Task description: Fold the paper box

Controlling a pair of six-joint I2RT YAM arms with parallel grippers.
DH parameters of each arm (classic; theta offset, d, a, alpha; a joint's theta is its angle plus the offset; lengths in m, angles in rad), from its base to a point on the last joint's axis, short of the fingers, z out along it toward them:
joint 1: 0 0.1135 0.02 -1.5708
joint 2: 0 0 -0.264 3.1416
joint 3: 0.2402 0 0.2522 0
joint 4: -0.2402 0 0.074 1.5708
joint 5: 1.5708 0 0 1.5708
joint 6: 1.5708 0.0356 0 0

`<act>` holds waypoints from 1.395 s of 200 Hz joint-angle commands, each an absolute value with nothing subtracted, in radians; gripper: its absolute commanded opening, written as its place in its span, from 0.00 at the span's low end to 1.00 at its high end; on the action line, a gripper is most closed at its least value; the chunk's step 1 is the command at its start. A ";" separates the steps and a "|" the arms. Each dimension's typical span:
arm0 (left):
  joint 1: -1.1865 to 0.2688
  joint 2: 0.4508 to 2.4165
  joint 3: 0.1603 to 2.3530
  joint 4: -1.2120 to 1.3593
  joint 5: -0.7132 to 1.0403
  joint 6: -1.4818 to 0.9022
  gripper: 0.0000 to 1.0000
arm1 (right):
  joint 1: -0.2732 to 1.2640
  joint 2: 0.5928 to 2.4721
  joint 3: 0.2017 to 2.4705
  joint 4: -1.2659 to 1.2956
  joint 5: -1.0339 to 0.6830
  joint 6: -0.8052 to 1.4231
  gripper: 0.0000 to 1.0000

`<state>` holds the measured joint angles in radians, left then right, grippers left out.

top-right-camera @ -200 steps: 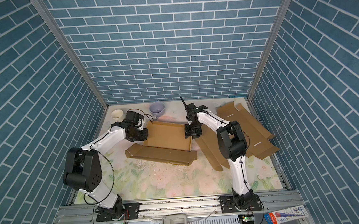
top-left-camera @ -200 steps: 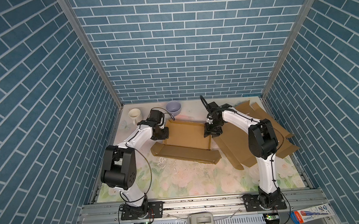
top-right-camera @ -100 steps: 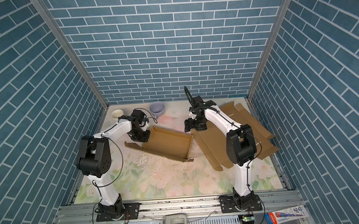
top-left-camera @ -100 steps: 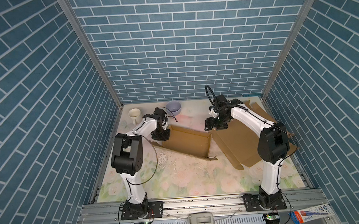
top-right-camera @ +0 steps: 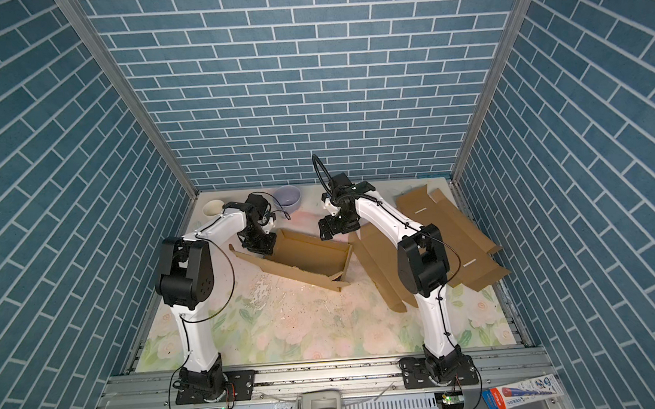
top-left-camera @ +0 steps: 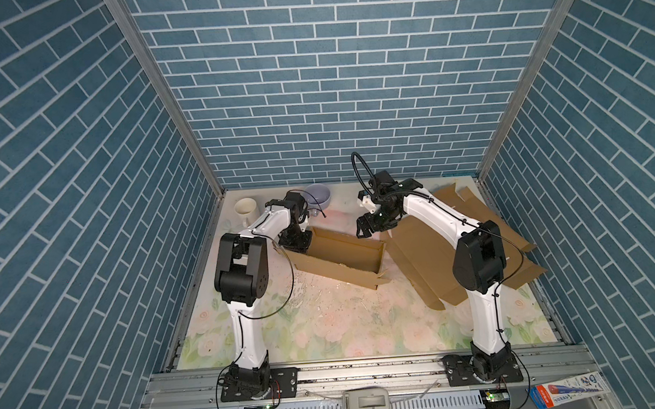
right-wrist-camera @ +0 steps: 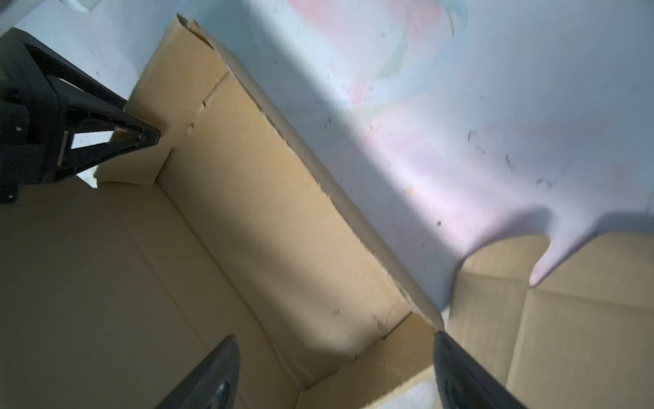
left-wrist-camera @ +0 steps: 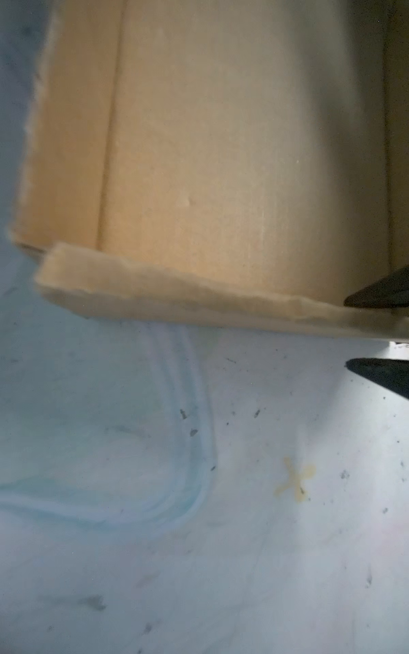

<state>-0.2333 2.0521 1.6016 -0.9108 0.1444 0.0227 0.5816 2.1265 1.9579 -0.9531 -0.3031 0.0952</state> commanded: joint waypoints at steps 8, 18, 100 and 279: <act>-0.229 2.048 1.632 -0.937 0.174 0.030 0.34 | 0.599 2.186 2.043 -0.998 -0.277 -0.002 0.86; -0.229 2.042 1.634 -0.936 0.185 0.030 0.35 | 0.606 2.232 2.063 -1.001 -0.254 -0.008 0.87; -0.211 1.941 1.660 -0.923 0.227 0.007 0.49 | 0.623 2.365 2.162 -1.021 -0.164 0.009 0.83; -0.065 1.487 1.487 -0.825 0.209 -0.080 0.54 | 0.614 2.113 1.696 -0.742 -0.264 0.521 0.32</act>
